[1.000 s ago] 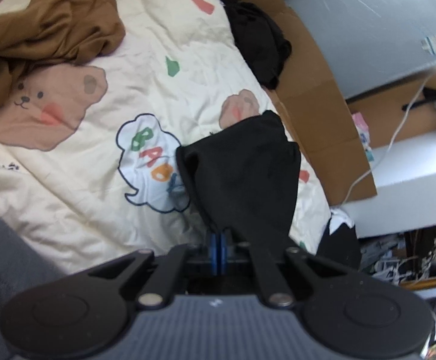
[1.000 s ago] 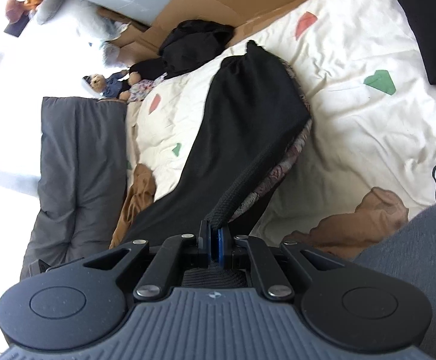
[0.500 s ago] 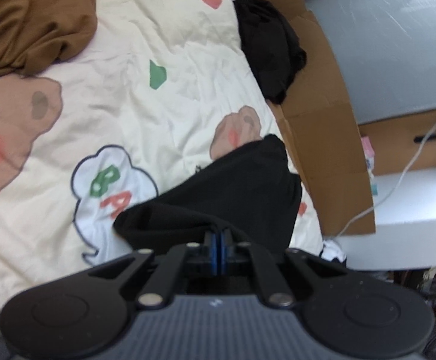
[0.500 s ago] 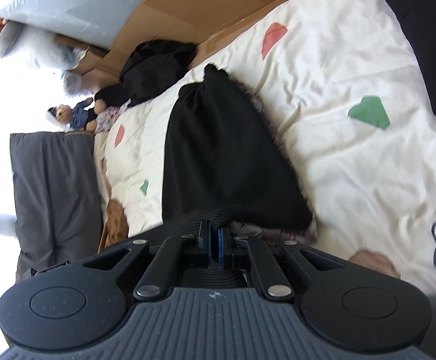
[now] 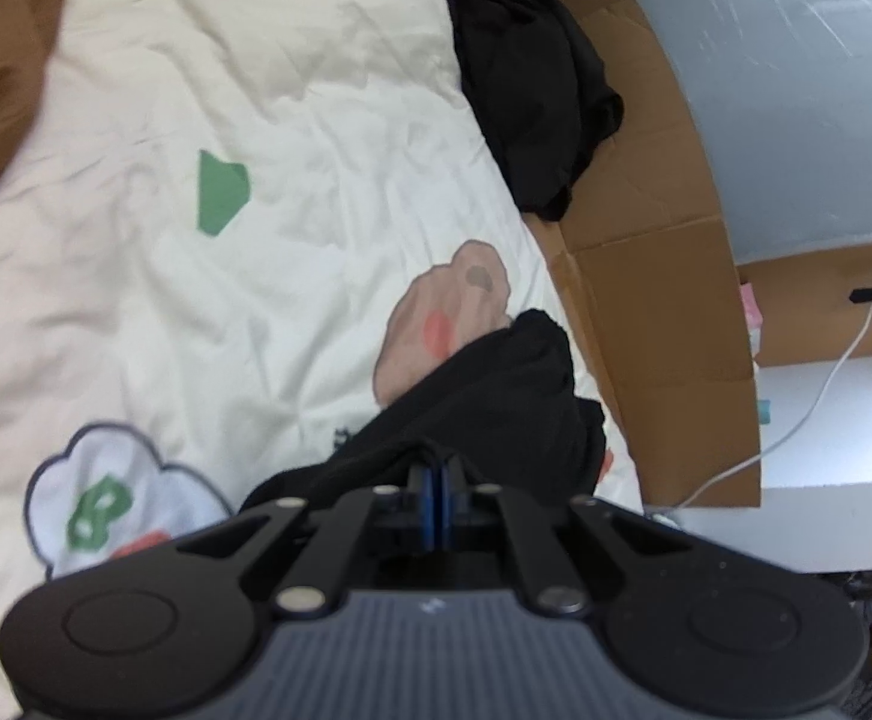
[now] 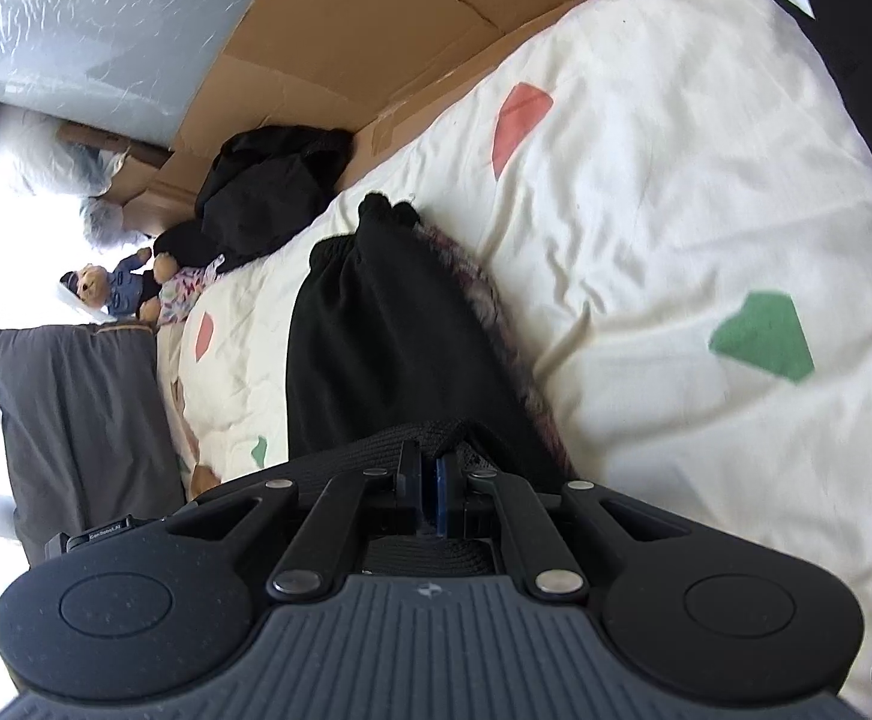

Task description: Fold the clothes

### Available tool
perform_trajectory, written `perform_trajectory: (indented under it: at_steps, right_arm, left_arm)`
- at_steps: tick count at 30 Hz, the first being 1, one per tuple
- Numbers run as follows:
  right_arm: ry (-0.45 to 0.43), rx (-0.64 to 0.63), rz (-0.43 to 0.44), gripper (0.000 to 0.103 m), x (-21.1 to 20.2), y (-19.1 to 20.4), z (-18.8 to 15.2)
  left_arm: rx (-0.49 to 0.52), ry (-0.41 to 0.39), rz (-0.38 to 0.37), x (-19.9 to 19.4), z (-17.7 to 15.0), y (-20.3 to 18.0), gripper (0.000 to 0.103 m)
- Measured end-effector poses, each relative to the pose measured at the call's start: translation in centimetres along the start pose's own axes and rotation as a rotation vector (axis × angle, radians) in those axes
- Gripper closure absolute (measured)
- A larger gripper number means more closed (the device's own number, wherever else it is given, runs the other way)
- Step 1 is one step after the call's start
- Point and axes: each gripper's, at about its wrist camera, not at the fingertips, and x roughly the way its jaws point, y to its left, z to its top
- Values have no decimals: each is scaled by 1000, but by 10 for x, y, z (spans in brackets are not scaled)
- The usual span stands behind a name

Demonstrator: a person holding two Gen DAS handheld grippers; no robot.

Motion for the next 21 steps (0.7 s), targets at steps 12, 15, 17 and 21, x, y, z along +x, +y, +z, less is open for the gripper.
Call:
perform_trajectory:
  at_steps: [12,15,17,21]
  right_arm:
    - [2,-13,9,99,34,1,42]
    - [-9,-16,9,99,38,5,52]
    - [-13,-17,12,99,39,6,56]
    - [-22,-8,18,99,44,3,64]
  left_arm:
    - [-4,1,-29,32,44,-6,100]
    - [9,2,-44,36,53,-12,100]
    - [16,3,-55,38,57,-15,100]
    - [9,7,-40,48,66,-13,100]
